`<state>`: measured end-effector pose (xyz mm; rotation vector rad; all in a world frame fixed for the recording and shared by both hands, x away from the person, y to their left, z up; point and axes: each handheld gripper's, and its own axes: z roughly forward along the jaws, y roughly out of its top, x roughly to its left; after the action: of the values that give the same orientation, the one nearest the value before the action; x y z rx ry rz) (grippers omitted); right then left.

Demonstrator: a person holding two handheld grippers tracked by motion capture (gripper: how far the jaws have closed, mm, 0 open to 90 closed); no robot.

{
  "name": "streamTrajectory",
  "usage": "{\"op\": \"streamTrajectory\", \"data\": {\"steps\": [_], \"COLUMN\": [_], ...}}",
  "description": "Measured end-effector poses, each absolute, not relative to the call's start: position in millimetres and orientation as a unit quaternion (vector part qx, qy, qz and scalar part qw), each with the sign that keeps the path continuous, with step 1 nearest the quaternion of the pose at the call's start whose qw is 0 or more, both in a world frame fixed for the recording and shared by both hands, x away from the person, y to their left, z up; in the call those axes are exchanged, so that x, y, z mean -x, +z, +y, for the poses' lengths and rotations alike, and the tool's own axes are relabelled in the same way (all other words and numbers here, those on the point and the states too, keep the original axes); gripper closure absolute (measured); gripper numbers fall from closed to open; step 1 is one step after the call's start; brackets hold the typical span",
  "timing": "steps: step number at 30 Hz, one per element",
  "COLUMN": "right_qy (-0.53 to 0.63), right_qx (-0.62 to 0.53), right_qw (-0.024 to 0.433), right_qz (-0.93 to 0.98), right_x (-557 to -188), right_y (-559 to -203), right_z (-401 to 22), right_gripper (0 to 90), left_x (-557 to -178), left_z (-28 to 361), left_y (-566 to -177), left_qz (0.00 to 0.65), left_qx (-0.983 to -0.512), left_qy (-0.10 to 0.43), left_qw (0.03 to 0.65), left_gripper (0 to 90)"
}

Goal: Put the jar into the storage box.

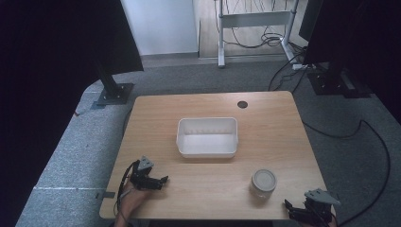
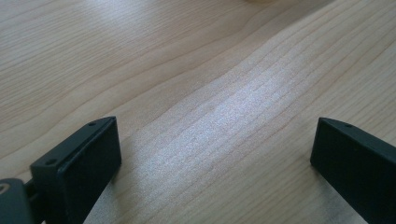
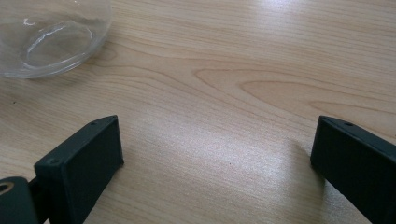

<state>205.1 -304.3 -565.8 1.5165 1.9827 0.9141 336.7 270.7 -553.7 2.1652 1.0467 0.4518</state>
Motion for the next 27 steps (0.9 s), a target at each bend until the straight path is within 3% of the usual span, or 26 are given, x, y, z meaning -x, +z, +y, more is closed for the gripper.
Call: {"op": "streamTrajectory", "data": {"steps": [27], "right_qy": [0.328], "right_qx": [-0.55], "right_qw": [0.232], "right_qz": [0.732], "right_x": [-206.3], "right_y": [-564.1], "right_z": [-301.5], "right_gripper": [1.6], "left_x": [-336.4], "left_z": [270.6], "left_y": [-553.7], "left_qz": [0.405], "left_qx": [-0.83], "left_qy": [0.175], "left_qw": [0.34], "left_gripper": [1.5]}}
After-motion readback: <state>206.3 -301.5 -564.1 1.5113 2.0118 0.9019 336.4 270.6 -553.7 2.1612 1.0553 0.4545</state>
